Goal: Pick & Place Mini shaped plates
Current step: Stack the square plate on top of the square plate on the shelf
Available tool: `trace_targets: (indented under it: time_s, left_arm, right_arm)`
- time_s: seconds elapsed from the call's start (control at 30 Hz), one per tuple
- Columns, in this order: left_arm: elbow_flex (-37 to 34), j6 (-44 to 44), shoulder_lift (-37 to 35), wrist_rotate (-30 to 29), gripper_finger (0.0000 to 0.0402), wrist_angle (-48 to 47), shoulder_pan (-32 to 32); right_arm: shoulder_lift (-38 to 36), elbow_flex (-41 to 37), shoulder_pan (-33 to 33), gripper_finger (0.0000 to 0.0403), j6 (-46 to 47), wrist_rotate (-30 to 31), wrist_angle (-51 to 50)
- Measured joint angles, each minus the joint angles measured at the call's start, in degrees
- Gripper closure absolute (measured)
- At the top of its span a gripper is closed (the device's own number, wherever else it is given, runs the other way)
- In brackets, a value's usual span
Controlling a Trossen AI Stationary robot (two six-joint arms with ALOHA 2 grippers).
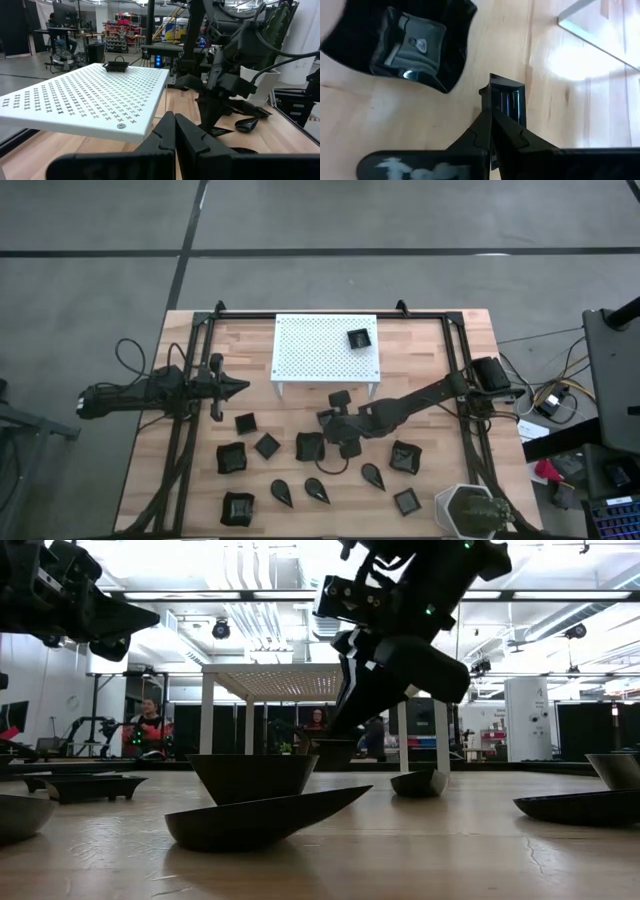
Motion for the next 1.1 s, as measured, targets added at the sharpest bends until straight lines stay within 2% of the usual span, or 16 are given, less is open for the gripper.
trace_targets:
  time_s: [0.13,0.7,0.83,1.1]
  left_arm:
    - [0.0,0.01,0.0,0.0,0.0401,0.0,0.01]
    - [0.0,0.01,0.0,0.07,0.0401,0.01,0.02]
    - [0.0,0.0,0.0,0.09,0.0401,0.02,0.0]
    - [0.0,0.01,0.0,0.26,0.0401,0.01,0.01]
  right_arm:
    - [0.0,1.43,0.5,0.0395,0.13,0.19,-0.19]
    - [-0.33,16.05,3.92,0.0395,1.22,1.51,-15.07]
    - [-0.51,20.1,5.51,0.0395,1.17,7.31,-19.21]
    - [-0.6,27.28,6.19,0.0395,6.15,22.92,-37.14]
